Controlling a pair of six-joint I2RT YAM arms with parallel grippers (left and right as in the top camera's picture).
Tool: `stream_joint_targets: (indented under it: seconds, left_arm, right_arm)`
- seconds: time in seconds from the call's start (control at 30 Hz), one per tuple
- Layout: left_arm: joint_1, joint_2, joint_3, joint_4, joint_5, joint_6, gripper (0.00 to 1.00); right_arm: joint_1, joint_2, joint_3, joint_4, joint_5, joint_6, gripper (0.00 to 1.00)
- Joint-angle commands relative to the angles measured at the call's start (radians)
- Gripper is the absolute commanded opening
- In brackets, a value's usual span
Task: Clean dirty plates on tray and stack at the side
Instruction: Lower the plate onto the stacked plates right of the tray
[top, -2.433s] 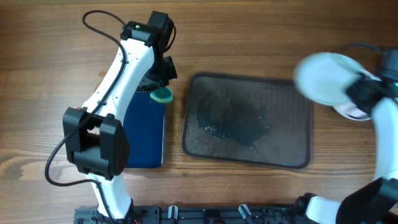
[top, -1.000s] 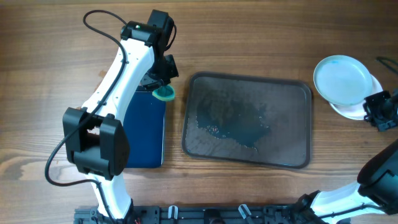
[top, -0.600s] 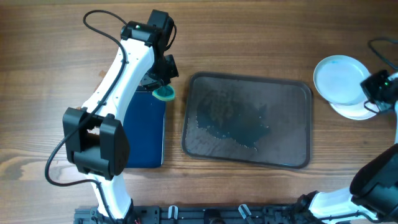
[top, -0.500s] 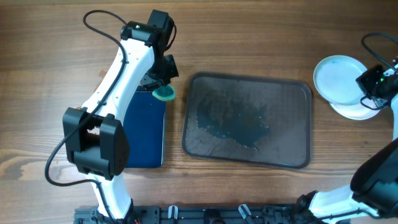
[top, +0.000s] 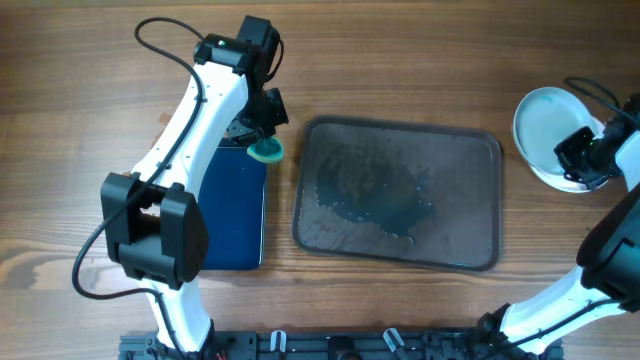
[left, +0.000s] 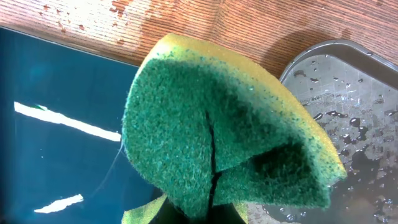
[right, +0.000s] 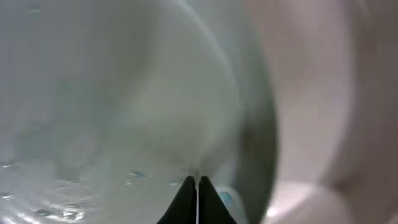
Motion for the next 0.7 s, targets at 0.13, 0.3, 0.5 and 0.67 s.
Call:
stream_joint_targets:
  seconds: [0.13,0.3,0.5,0.67]
  left_arm:
    - [0.003,-0.024,0.022,0.000,0.012,0.008,0.04]
    - [0.003,-0.024,0.022,0.000,0.011,0.008,0.04]
    - [0.004,-0.024,0.022,0.000,0.011,0.009,0.04]
    - [0.004,-0.024,0.022,-0.011,0.006,0.008,0.04]
  right_arm:
    - [-0.002,0.009,0.015,-0.086,0.314,0.142,0.05]
    - [-0.002,0.009,0.015,-0.112,0.360,0.183,0.04]
    - [-0.001,0.002,0.037,-0.099,0.114,0.067,0.50]
    - [0.000,-0.126,0.094,-0.107,-0.048,-0.011,0.73]
